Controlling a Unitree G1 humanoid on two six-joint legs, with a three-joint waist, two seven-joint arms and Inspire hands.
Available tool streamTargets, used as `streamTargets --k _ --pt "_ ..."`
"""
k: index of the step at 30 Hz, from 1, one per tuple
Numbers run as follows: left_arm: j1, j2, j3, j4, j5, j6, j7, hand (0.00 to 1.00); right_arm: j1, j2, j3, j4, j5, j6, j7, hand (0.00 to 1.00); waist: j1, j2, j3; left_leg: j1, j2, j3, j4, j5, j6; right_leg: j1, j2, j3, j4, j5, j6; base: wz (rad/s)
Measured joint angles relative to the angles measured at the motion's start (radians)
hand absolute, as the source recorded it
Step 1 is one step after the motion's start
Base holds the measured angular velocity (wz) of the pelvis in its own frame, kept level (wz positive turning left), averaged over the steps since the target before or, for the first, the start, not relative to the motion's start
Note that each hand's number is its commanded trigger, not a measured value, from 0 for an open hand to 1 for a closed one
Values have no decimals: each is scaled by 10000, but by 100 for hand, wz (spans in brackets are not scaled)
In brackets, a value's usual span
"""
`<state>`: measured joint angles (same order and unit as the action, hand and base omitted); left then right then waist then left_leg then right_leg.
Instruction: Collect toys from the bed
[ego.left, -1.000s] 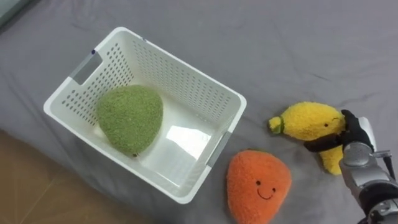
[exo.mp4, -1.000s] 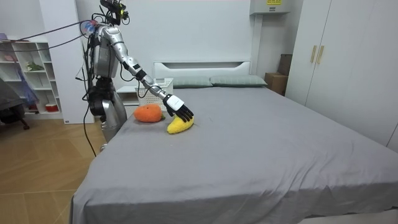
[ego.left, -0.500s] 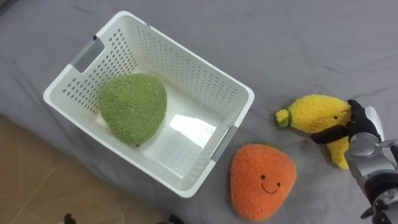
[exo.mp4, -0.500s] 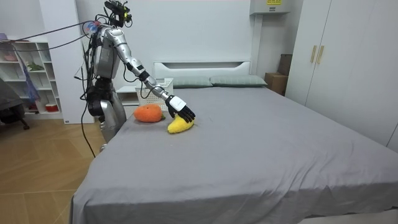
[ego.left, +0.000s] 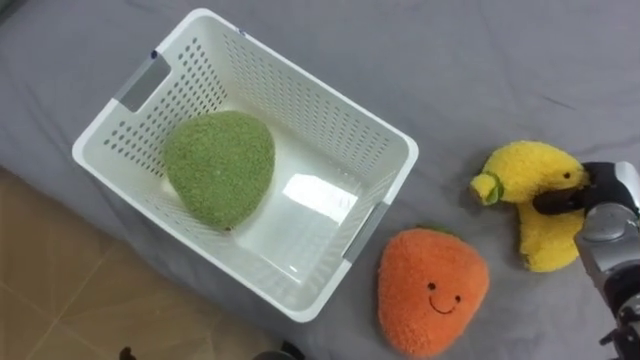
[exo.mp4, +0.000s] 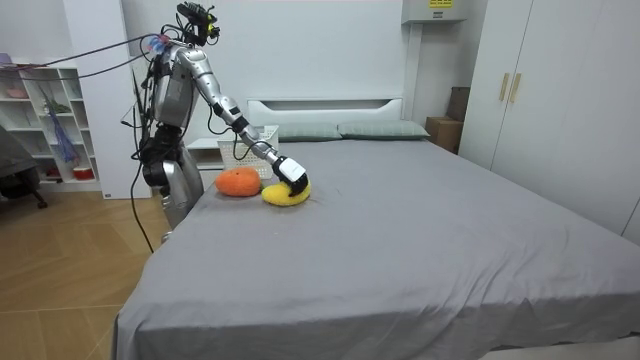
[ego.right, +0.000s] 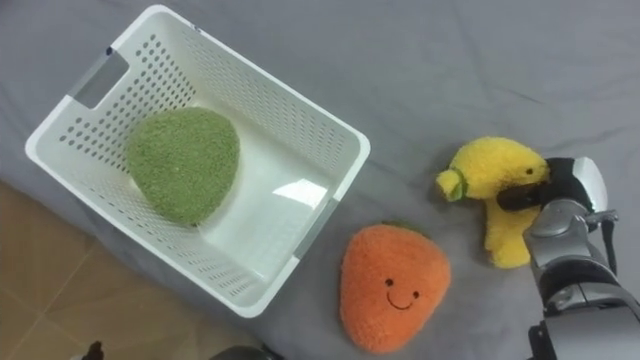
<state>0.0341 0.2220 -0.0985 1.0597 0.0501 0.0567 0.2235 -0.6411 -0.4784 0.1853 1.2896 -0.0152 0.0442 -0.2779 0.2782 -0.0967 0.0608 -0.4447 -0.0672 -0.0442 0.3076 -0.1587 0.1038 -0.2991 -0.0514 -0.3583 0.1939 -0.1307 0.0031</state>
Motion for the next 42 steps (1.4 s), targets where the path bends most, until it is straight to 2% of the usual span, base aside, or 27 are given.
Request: streamTargets --k 4,11,15,20,21,23,25,27,28,29,31,34,37,42 --pt "0 -1 -21 47 -45 2 0 0 -45 -145 300 -4 -117 -6 237 100 23 0 0 -2 -6 -69 -4 8 -11 7 3 0 34 -1 -2 4" --pt "2 4 -43 62 -196 -10 1 0 -41 -163 335 -18 -103 -103 417 100 24 9 -7 6 -6 -140 4 44 -29 9 0 -24 110 -1 -2 4" --pt "-3 4 -44 -11 -198 -242 15 0 -35 -163 412 -18 -77 -175 417 100 9 9 -11 22 -6 -139 2 91 -48 28 -7 -53 120 -2 -3 1" --pt "21 9 -32 -51 -192 -318 14 0 278 -161 456 -248 -18 -213 440 100 -99 -1 -37 398 -5 -158 -57 104 -55 391 -16 -141 119 -2 -3 2" --pt "62 25 -11 -122 -191 -318 15 0 320 -162 440 -432 28 -210 454 100 -195 -28 -77 426 -5 -157 -59 104 -54 412 -19 -141 127 -2 -3 0" --pt "82 32 -5 -201 -201 -317 38 0 420 -160 431 -795 174 -211 454 100 -349 -31 -79 546 -2 -136 -50 104 -54 551 -16 -136 110 0 -5 0" --pt "206 31 101 -429 -196 -344 84 0 984 -126 281 -1630 -49 -216 467 100 -497 -58 -157 899 -3 -91 -102 102 -53 894 -17 -106 89 2 -5 0" --pt "422 30 401 -718 -186 -369 125 0 1707 -94 266 -2653 -178 -217 480 100 -536 -170 -311 1214 18 23 -258 102 -52 1105 -12 18 74 1 -5 -11" --pt "588 24 557 -893 -191 -405 142 0 2208 -51 265 -3331 -179 -231 499 100 -554 -201 -358 1496 30 89 -369 100 -50 1321 -13 26 59 1 -5 -17" --pt "643 23 587 -921 -192 -420 147 0 2415 -12 265 -3565 -182 -241 508 100 -572 -196 -369 1657 31 104 -406 99 -49 1460 -13 46 46 1 -5 -12" --pt "797 12 662 -981 -198 -440 157 0 3120 126 263 -4193 -421 -224 608 100 -679 -192 -452 2245 13 150 -636 95 -44 1985 -10 189 -96 0 -3 -7" --pt "1115 -73 922 -1023 -187 -485 217 0 3585 234 262 -4947 -685 -188 798 100 -769 -157 -559 2749 39 400 -872 107 -31 2311 -4 444 -122 -6 6 -23" --pt "1421 -148 973 -1040 -165 -473 219 0 3890 275 262 -5861 -690 -188 867 100 -921 -58 -614 3118 21 479 -975 107 -31 2681 0 538 -262 -6 7 -14" --pt "1597 -152 1002 -1049 -120 -369 220 0 3914 341 235 -6759 -745 -190 880 100 -1042 14 -607 3570 23 489 -1053 113 -41 3102 3 542 -269 -10 11 -1"
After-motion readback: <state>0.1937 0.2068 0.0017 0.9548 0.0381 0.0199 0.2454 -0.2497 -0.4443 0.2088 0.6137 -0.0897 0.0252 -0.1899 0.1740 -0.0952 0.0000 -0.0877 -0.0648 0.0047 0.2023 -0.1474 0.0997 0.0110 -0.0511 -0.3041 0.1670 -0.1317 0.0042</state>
